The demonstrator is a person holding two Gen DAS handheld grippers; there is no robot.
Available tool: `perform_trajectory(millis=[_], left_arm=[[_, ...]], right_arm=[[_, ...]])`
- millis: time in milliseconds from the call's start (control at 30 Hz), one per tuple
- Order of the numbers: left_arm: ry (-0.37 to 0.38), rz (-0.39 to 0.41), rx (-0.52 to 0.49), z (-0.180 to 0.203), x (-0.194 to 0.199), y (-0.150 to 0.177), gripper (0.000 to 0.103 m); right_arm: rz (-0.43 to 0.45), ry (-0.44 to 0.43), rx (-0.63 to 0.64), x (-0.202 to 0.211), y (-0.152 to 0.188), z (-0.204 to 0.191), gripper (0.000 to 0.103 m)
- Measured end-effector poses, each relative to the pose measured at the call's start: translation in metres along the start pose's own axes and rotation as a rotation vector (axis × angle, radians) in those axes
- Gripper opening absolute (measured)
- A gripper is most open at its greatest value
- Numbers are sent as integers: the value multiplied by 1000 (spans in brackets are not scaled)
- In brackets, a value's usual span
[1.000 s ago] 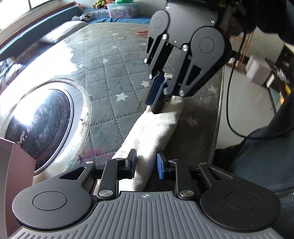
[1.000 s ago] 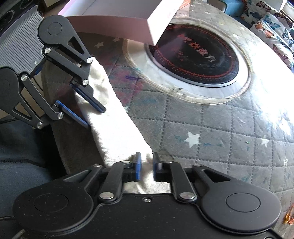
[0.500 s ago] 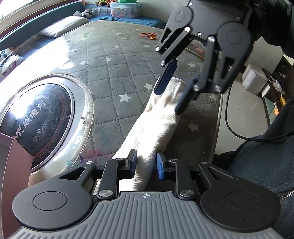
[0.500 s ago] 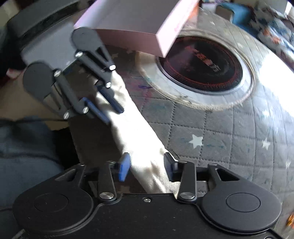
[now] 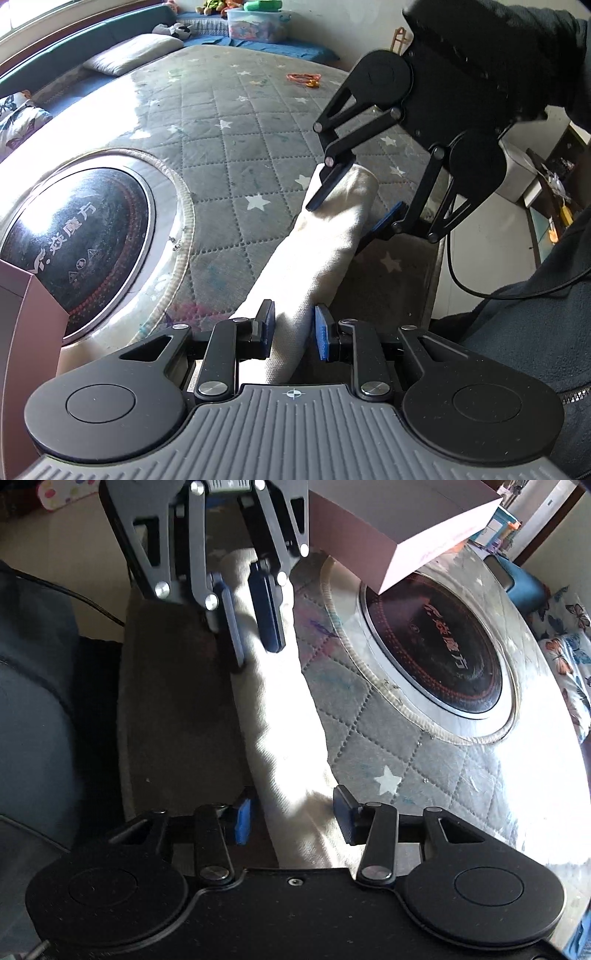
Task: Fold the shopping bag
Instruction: 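Grasp the rolled tube with both grippers at its two ends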
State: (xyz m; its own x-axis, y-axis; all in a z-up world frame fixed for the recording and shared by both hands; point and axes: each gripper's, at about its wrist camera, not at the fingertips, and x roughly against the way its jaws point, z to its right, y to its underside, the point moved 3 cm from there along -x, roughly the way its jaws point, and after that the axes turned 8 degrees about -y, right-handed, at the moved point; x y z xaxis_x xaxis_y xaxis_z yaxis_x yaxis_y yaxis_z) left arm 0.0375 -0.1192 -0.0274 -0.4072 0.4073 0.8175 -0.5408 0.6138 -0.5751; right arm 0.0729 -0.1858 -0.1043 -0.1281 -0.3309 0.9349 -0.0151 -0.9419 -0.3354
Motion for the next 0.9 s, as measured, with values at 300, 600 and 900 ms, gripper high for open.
perform_trajectory(millis=[300,600,900], left_arm=[[-46,28,-44,-3,11,3,26],[-82,19,-95,-10,17,14,33],[-104,2,-184,-12,16,19,39]], right_arm=[[11,-67,-117,1,-1,20,39],[18,-93,-155,1,0,27,39],[11,-94,-149,0,-1,28,39]])
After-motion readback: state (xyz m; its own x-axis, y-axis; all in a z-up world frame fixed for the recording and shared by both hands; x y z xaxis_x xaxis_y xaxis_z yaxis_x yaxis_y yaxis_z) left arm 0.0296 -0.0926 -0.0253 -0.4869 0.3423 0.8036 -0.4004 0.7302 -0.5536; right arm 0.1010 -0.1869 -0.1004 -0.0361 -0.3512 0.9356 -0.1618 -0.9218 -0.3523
